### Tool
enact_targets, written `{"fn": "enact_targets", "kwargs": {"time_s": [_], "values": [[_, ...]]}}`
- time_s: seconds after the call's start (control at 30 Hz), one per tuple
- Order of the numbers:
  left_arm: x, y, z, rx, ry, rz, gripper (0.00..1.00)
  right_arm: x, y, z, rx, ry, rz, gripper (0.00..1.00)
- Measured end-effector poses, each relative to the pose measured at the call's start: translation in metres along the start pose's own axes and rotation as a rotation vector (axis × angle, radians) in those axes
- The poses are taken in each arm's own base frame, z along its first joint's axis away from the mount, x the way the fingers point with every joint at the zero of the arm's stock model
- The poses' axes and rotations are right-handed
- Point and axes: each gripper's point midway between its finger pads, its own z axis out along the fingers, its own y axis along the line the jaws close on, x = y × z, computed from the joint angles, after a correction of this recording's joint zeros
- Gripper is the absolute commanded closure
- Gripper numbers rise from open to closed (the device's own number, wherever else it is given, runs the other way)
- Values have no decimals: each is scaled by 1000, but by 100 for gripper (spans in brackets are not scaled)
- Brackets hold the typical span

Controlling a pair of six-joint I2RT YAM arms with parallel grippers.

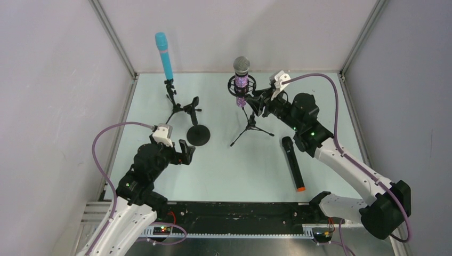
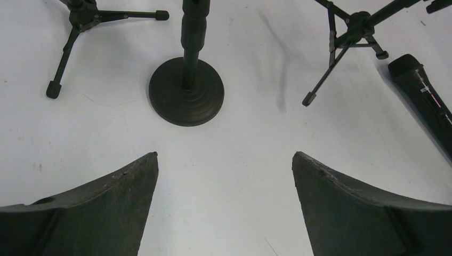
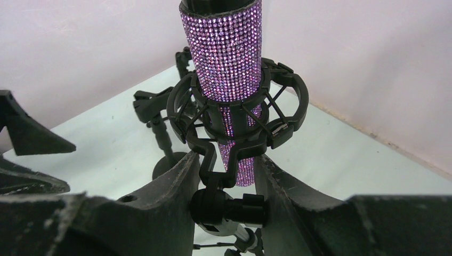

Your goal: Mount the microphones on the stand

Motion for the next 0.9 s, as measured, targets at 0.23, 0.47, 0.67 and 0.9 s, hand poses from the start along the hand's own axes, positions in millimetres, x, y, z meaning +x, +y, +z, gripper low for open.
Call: {"fn": "enact_targets", "kwargs": {"time_s": [0.23,0.47,0.67,0.9], "values": [[0,-3,-1,15,0,0,2,-17,-36,-1,92,-29,-5,100],[0,-3,-1,16,-1,0,2,-38,-82,-10,208,-69,-14,100],[-1,-3,-1,17,-6,0,2,-31,-122,-22,309,-53,11,100],[-1,-3,-2,17,-6,0,2,-13,-162,-35,425,-1,41,100]]}}
